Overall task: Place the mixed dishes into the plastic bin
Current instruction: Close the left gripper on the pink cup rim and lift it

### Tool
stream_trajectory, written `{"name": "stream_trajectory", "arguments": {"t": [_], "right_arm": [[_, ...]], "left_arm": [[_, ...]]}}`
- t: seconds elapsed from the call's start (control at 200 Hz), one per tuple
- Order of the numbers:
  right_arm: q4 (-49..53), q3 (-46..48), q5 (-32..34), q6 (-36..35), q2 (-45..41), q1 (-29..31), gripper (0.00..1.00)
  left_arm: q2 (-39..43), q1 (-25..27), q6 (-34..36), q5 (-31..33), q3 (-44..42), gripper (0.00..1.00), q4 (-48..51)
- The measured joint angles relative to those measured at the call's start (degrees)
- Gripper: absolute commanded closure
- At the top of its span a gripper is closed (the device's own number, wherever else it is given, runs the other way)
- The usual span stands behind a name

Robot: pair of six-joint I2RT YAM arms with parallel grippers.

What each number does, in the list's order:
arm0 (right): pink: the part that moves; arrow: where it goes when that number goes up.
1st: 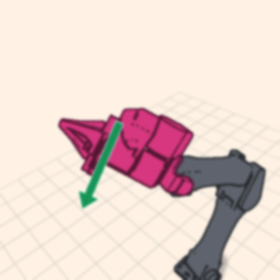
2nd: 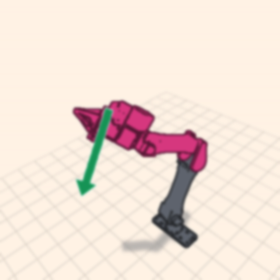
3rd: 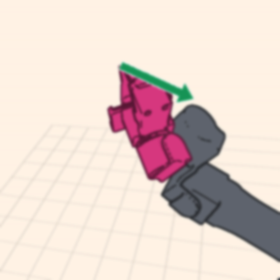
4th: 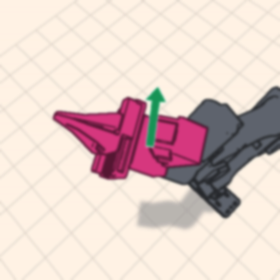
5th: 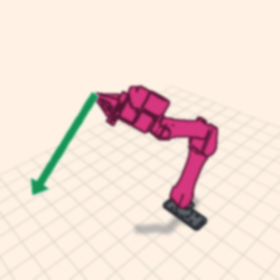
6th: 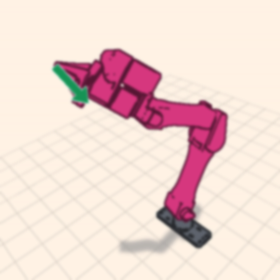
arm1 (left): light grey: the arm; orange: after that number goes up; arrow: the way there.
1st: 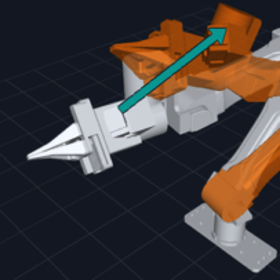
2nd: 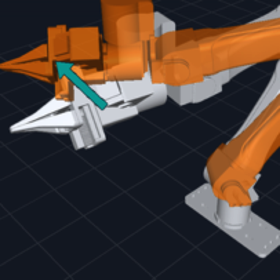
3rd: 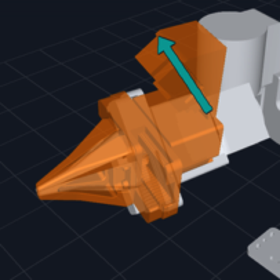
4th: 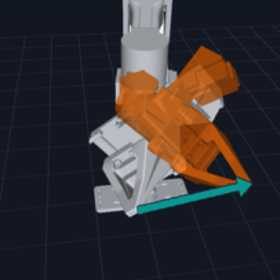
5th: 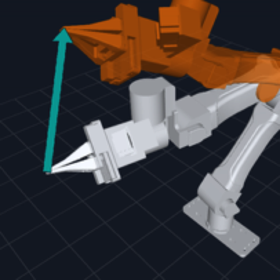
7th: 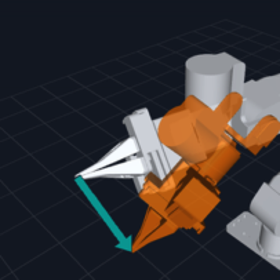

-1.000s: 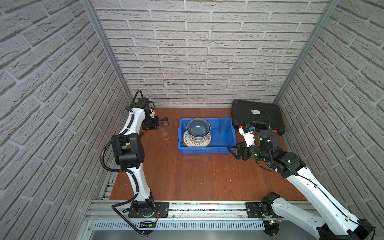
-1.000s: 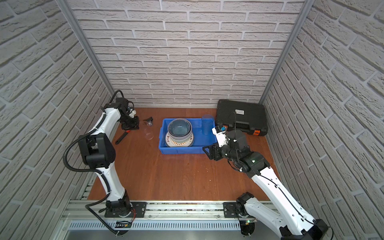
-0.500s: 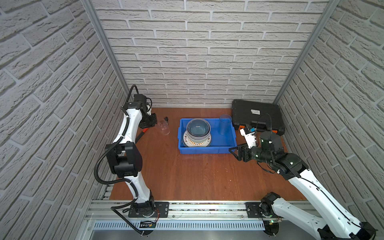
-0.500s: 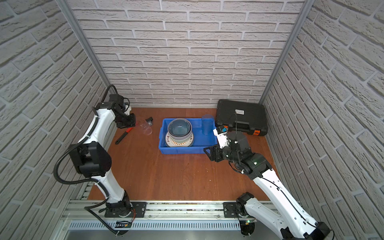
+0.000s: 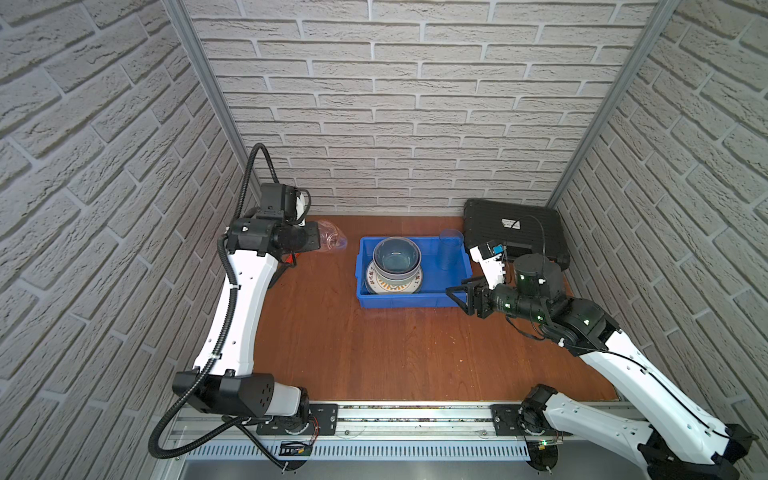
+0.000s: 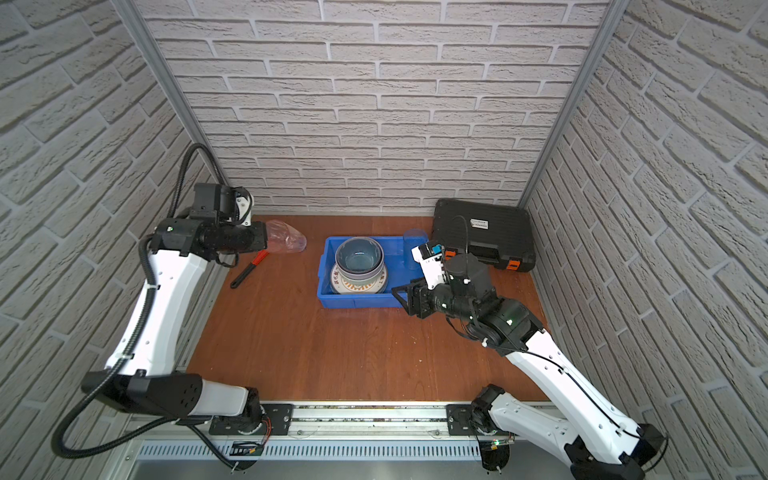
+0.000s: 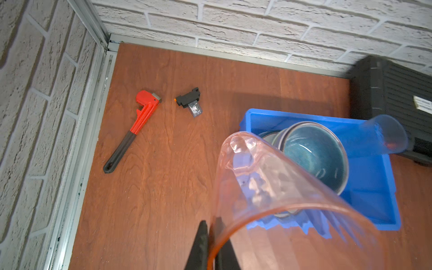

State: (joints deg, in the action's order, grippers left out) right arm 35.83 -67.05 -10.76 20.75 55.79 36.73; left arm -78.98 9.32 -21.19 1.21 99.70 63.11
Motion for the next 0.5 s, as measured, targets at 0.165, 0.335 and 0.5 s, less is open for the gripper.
{"name": "stream_trajectory", "arguments": {"t": [0.165, 0.335, 0.5], "right_arm": [[-2.08, -5.49, 2.95, -0.28, 6.01, 6.1, 0.4], [-5.33, -10.14, 6.4, -0.57, 11.98, 11.67, 0.4], [-8.41, -13.84, 10.1, -0.66, 17.22, 15.72, 0.4]], "left_arm": [[4.55, 9.53, -3.54, 6.56, -2.03, 1.0, 0.33], [7.06, 21.24, -7.5, 14.43, -3.82, 1.0, -0.37], [7.48, 33.42, -11.28, 23.74, -6.32, 1.0, -2.51]]}}
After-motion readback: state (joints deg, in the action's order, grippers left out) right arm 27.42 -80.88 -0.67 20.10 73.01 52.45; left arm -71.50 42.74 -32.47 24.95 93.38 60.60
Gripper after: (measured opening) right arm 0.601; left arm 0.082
